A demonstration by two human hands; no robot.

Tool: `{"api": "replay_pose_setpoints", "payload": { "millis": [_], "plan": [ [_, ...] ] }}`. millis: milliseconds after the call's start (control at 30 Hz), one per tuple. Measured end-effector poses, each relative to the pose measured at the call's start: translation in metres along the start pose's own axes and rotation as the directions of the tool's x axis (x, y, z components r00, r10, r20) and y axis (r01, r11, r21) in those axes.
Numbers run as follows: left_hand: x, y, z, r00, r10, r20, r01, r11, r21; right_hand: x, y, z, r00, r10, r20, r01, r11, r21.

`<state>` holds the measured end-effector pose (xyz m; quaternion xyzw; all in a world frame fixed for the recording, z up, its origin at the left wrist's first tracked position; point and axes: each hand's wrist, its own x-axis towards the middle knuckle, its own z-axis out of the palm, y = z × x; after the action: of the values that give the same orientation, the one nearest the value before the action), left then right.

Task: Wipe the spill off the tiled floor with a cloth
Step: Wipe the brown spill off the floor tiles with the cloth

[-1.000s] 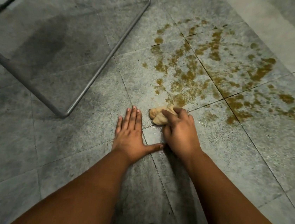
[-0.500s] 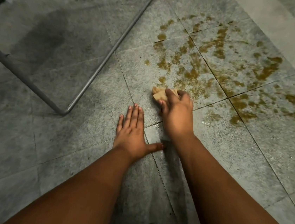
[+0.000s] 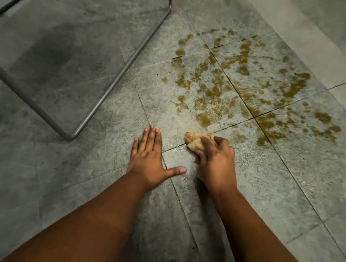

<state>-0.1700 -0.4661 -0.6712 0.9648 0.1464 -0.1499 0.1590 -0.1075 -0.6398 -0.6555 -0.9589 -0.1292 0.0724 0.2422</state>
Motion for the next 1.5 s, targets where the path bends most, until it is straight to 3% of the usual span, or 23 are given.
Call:
{"api": "replay_pose_setpoints", "payload": {
  "millis": [133,367,467,600,700,900,1200,1333,1433,1500],
  "plan": [
    [0.004,0.006,-0.007,0.993,0.045,-0.108,-0.037,0.997,0.072,0.016,-0.02,-0.005,0.993,0.025,-0.117,-0.012,0.994,0.113],
    [0.046,0.019,-0.014,0.993,0.039,-0.111,-0.028,0.994,0.102,0.063,-0.032,0.01,0.999,-0.048,0.021,0.048,0.999,0.016],
    [0.065,0.015,-0.018,0.989,0.038,-0.145,-0.024,0.995,0.096,0.063,-0.015,0.009,0.997,-0.08,0.017,0.081,0.995,-0.052],
    [0.083,0.011,-0.017,0.99,0.034,-0.135,-0.023,0.997,0.077,0.063,0.013,-0.002,0.991,0.092,-0.093,-0.093,0.996,-0.005],
    [0.085,0.01,-0.01,0.986,0.04,-0.164,-0.03,0.998,0.062,0.063,0.013,-0.004,0.976,0.137,-0.169,-0.137,0.991,0.013],
    [0.087,0.01,-0.004,0.974,0.054,-0.22,-0.038,0.996,0.076,0.048,-0.01,0.017,0.997,-0.01,-0.072,0.011,1.0,0.024],
    [0.091,0.007,-0.001,0.966,0.049,-0.253,-0.038,0.998,0.048,0.125,-0.014,0.01,0.988,0.106,-0.11,-0.105,0.994,0.011],
    [0.09,0.008,-0.004,0.973,0.037,-0.227,-0.032,0.999,0.026,0.089,-0.016,0.01,0.98,0.194,-0.053,-0.183,0.969,0.165],
    [0.091,0.008,-0.006,0.973,0.039,-0.229,-0.037,0.999,0.012,0.068,-0.018,0.012,0.991,0.107,-0.084,-0.104,0.994,0.045],
    [0.091,0.009,-0.006,0.972,0.041,-0.232,-0.039,0.999,0.013,0.079,-0.015,0.016,0.99,0.1,-0.101,-0.094,0.993,0.07]
  ]
}}
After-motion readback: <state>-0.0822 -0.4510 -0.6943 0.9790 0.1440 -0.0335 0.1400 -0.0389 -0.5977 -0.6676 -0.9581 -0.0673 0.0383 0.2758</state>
